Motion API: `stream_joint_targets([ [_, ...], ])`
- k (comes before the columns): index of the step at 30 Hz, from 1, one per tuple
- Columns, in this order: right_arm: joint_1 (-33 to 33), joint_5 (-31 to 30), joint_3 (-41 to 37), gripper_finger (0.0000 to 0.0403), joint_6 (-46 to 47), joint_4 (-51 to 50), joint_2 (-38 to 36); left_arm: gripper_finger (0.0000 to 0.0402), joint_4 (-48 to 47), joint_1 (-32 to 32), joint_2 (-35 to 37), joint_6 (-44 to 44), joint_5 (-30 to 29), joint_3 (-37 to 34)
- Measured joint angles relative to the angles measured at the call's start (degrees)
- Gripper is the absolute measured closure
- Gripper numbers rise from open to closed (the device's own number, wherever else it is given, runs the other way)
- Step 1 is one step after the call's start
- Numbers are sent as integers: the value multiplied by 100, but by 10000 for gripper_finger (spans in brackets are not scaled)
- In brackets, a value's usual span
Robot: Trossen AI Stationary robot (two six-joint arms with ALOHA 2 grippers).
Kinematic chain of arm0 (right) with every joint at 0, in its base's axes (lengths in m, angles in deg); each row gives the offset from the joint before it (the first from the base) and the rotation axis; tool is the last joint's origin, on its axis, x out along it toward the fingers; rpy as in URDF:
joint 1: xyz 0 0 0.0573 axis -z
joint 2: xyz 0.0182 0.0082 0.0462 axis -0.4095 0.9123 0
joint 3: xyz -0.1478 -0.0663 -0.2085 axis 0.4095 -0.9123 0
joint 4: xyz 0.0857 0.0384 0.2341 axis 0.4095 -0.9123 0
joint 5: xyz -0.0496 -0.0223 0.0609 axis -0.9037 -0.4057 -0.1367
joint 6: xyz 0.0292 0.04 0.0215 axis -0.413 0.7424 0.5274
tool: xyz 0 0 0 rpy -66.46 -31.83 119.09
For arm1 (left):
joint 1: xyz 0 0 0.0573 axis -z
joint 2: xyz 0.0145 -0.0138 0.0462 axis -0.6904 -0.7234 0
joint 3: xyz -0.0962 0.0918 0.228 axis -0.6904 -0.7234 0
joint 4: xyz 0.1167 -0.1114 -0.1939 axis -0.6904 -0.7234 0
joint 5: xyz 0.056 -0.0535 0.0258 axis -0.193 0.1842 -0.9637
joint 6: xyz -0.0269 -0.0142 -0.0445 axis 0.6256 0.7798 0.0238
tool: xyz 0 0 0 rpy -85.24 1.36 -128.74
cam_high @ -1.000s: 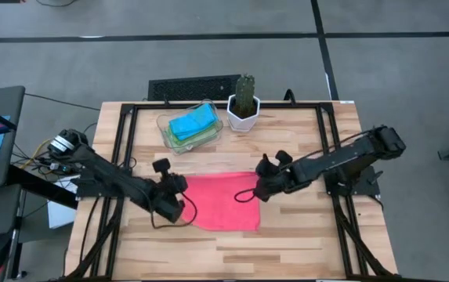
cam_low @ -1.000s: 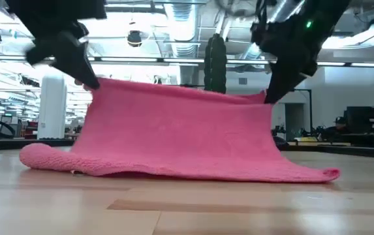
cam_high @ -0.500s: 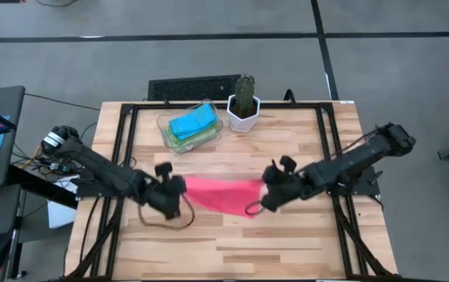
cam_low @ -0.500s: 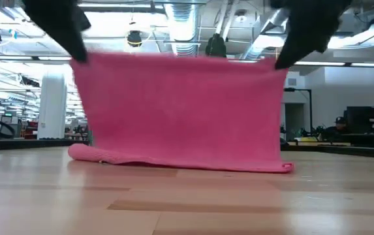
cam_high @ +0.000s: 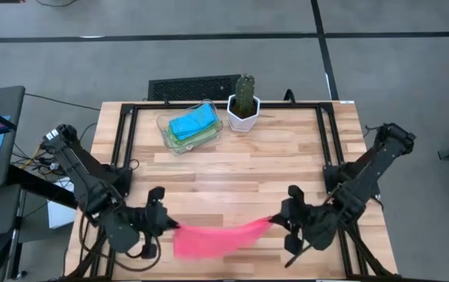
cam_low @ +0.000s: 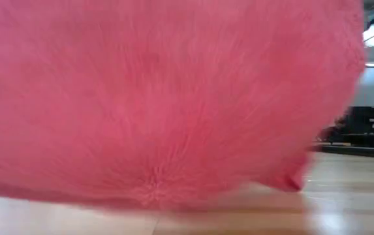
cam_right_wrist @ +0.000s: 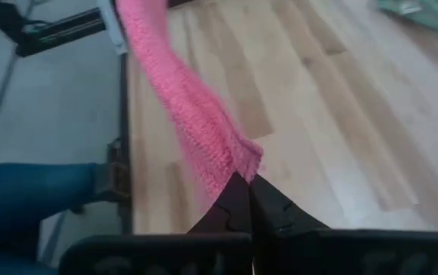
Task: Fold microfiber towels
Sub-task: Fold the pink microfiber towel
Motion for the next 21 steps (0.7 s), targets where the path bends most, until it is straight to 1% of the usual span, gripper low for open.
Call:
stream_joint_targets([
  [2, 119, -56, 1, 397, -93, -69, 7, 401, -310, -77, -2, 21, -204, -65],
  [4, 290, -58, -58, 397, -73, -110, 4, 401, -579, -252, -7, 199, -204, -276],
  [11, 1171, 100, -782, 397, 83, -85, 11, 401, -866, -789, -15, 561, -216, -1431],
  [13, 1446, 160, -1007, 397, 59, 70, 13, 401, -956, -935, -15, 640, -250, -1727],
  [16, 1832, 235, -1358, 397, -108, 321, 15, 401, -873, -1154, -15, 648, -381, -2179],
  [18, 2045, 233, -1564, 397, -245, 525, 15, 401, -673, -1293, -15, 623, -417, -2450],
  [21, 2316, 233, -1828, 397, -312, 577, 15, 401, -332, -1473, -15, 477, -541, -2821],
])
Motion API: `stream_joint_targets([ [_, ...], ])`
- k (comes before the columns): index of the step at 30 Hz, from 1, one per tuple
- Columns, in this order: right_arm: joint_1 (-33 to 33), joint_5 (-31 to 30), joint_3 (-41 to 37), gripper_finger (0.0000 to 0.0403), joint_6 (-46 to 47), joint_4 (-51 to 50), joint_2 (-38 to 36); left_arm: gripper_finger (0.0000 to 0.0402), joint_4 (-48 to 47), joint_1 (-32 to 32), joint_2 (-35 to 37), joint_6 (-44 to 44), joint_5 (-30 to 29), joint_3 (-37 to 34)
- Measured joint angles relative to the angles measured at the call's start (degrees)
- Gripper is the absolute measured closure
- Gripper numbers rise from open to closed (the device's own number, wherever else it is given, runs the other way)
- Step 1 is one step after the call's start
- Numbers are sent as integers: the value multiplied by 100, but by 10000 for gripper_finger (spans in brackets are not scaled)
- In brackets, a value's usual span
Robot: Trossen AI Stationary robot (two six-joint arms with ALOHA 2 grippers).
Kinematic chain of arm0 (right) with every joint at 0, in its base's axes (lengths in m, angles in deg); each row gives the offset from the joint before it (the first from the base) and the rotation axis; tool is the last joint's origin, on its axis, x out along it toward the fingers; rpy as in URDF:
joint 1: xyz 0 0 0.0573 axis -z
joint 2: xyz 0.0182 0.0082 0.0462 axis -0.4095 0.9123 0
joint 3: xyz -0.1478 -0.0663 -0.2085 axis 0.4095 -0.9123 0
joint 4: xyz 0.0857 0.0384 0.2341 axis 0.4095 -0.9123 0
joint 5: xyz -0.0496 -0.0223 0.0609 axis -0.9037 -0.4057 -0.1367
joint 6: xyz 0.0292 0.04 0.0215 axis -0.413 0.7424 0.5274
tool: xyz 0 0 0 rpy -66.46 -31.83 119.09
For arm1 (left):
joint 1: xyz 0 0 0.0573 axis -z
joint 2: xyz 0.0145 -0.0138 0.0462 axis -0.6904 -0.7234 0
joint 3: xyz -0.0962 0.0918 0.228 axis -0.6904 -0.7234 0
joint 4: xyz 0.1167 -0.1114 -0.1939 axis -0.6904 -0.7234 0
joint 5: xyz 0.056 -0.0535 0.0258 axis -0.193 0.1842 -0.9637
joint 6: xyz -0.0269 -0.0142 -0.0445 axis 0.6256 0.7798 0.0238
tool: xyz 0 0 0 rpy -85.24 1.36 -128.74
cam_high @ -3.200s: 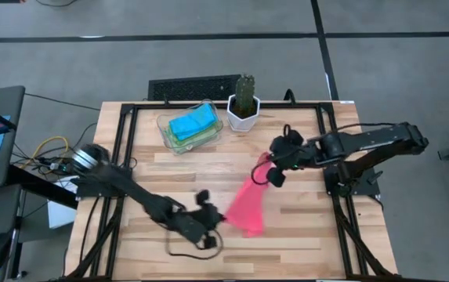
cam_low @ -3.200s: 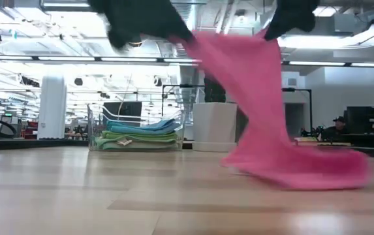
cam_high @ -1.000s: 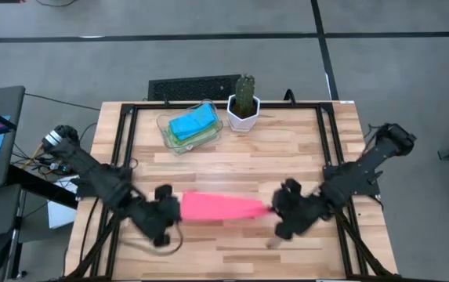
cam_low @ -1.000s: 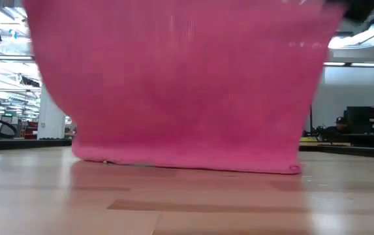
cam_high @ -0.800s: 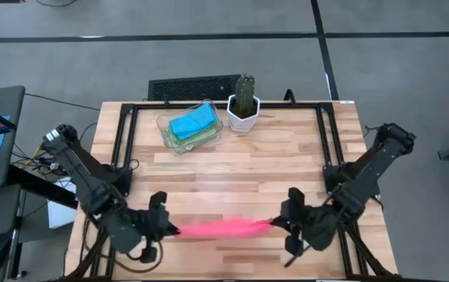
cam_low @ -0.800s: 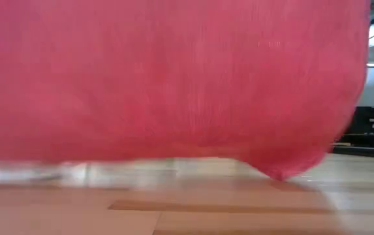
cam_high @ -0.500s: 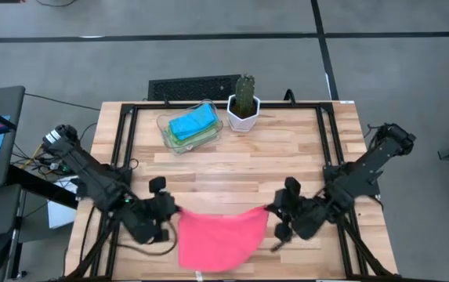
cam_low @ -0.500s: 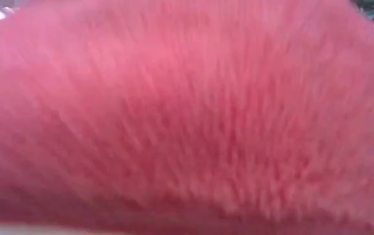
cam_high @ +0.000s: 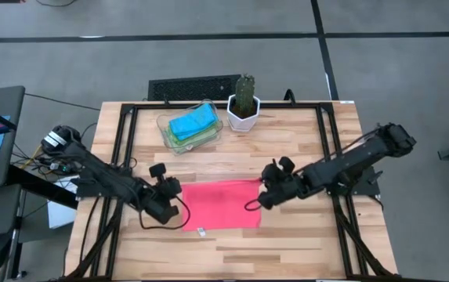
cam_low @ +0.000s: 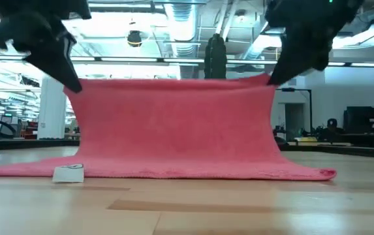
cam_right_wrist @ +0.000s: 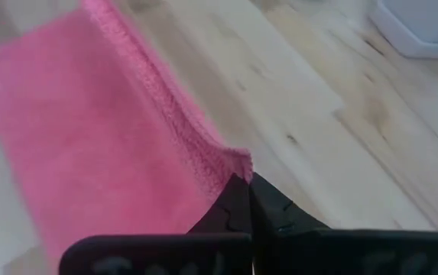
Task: Fold microfiber towels
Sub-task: Fold the pink microfiber towel
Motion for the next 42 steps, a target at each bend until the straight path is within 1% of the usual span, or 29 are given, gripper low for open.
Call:
stream_joint_targets([
  [4, 157, 40, -375, 397, -193, 480, -1, 401, 302, -123, 2, 2, 48, -224],
  [6, 126, 203, -557, 397, -275, 868, -2, 401, 471, -99, 0, -82, 116, -250],
  [8, 52, 319, -703, 397, -267, 1161, -2, 401, 754, -64, 0, -198, 161, -250],
  [11, -134, 317, -890, 397, -126, 1640, 99, 401, 1077, -20, -53, -312, 321, -250],
  [13, -307, 317, -964, 397, 3, 1702, 150, 401, 1251, 27, -66, -316, 430, -250],
  [19, -754, 312, -946, 397, 309, 2321, 653, 401, 1781, 168, -199, -360, 536, -246],
  [25, -1034, 304, -944, 397, 401, 2925, 1255, 401, 1989, 277, -568, -290, 616, -244],
  [29, -1136, 291, -942, 397, 632, 2975, 1426, 401, 2106, 351, -778, -164, 715, -244],
  [35, -1255, 269, -942, 397, 644, 2960, 1491, 401, 2341, 463, -1017, -145, 878, -244],
  [42, -1308, 76, -929, 397, 609, 2952, 1491, 401, 2533, 478, -1067, -105, 991, -244],
])
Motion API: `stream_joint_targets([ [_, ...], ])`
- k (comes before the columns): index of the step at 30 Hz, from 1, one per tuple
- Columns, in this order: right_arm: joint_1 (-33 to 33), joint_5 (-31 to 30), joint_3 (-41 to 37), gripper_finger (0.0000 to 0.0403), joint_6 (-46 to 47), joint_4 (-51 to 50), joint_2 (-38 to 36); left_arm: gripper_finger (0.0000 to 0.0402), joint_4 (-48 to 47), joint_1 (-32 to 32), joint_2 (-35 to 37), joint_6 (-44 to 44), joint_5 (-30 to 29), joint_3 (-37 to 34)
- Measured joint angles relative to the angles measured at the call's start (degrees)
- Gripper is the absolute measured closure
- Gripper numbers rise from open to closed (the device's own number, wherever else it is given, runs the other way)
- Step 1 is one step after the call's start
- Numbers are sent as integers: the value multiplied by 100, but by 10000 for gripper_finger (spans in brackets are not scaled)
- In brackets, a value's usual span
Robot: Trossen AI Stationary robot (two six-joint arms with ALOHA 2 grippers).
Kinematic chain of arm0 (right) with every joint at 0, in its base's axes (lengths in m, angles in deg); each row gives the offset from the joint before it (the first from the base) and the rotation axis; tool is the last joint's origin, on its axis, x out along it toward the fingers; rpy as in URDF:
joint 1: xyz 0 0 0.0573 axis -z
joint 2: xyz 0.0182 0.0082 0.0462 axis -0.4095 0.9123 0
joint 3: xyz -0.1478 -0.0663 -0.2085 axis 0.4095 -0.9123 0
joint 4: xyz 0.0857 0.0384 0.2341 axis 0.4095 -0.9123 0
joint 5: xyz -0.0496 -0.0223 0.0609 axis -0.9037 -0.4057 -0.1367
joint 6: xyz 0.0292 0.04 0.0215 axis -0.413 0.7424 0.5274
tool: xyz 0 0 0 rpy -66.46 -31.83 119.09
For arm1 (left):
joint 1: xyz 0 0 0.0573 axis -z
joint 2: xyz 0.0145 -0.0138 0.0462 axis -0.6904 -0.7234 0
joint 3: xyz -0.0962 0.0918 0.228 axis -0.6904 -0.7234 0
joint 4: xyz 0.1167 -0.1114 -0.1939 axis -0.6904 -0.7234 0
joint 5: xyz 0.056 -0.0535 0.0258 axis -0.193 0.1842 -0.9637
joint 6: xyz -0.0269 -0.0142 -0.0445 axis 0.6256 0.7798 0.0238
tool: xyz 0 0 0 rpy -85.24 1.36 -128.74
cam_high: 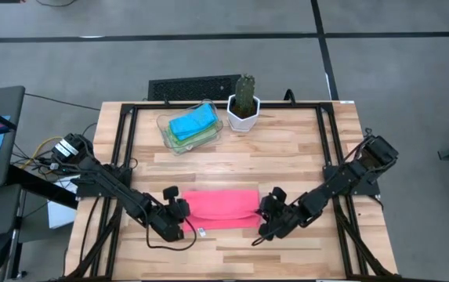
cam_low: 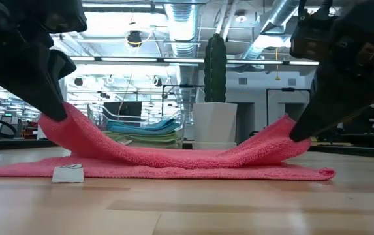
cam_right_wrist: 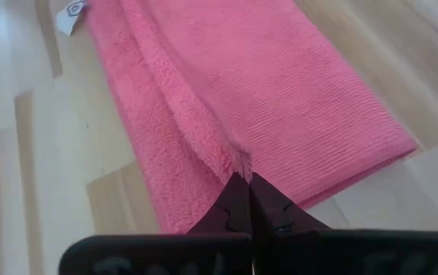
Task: Fold microfiber towels
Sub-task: Fold the pink microfiber towel
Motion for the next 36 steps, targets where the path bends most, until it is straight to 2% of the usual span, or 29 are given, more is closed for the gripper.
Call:
stream_joint_targets([
  [7, -129, -82, 2, 396, -11, -83, -3, 401, 169, 8, 0, -55, 208, 4],
  [11, -170, -81, 2, 382, -17, -118, -4, 401, 173, 11, 0, -74, 259, 4],
  [20, -182, 94, 2, 354, -283, -122, -4, 398, 578, 48, 0, -916, 726, 7],
  [27, -413, 182, 2, 351, -605, -120, -4, 331, 651, 110, 0, -1169, 1005, 7],
  [36, -650, 202, 2, 349, -640, -85, -7, 241, 263, 117, 0, -1265, 1008, 7],
])
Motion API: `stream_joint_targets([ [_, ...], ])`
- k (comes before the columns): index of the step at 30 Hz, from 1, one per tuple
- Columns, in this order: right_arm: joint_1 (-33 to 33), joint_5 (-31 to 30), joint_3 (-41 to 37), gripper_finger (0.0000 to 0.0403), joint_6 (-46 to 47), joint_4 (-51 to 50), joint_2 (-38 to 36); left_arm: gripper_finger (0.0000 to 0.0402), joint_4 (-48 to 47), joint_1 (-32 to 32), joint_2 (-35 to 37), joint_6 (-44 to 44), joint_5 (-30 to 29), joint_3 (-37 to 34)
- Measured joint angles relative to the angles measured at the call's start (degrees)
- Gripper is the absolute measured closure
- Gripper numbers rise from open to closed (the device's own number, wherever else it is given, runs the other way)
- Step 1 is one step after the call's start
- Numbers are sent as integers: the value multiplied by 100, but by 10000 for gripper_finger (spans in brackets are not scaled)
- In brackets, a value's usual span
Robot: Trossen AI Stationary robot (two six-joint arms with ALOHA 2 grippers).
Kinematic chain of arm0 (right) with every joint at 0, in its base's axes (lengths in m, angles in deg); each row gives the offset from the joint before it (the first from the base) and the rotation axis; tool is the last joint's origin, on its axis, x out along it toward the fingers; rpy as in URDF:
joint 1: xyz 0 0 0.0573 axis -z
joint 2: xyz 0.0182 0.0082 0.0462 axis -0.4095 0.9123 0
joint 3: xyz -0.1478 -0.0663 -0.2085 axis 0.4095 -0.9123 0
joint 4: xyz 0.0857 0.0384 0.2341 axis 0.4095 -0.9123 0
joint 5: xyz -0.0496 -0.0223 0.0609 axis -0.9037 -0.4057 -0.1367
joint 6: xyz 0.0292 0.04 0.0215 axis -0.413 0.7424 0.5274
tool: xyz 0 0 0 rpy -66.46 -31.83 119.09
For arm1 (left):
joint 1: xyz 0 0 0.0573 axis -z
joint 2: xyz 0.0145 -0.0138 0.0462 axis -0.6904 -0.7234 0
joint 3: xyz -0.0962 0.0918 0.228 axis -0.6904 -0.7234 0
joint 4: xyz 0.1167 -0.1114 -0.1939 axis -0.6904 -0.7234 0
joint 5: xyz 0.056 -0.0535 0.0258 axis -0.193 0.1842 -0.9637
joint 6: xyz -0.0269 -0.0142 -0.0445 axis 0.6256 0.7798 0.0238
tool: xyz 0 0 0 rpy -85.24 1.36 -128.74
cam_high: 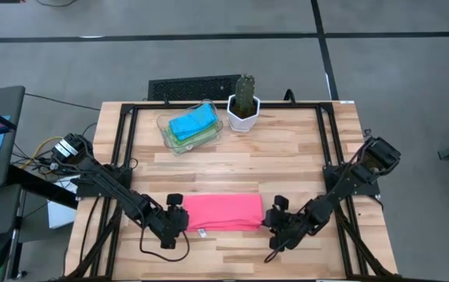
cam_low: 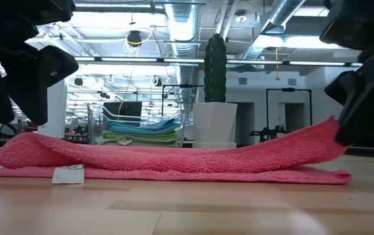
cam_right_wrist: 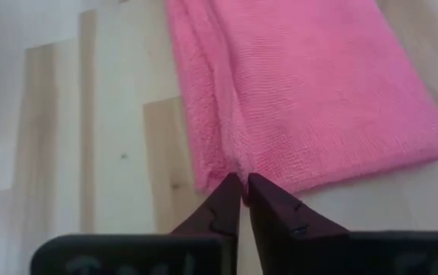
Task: Fold microfiber towels
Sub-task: Fold the pink microfiber towel
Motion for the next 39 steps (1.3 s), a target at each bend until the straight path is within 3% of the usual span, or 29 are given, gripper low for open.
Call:
stream_joint_targets([
  [5, -91, 24, 3, 317, -133, 192, 0, 215, -12, -1, 0, 48, -114, 0],
  [13, -145, 223, 4, 209, -138, 407, 0, 218, 129, 20, -40, 68, -59, -2],
  [18, -153, 209, 4, 192, -228, 573, -4, 221, 267, 68, -168, 67, -33, -4],
  [29, -102, 194, 9, 251, -433, 587, -4, 223, 151, 77, -450, 163, -93, -2],
  [39, -64, 230, 7, 383, -404, 502, -4, 292, -24, 63, -503, 236, -170, -7],
])
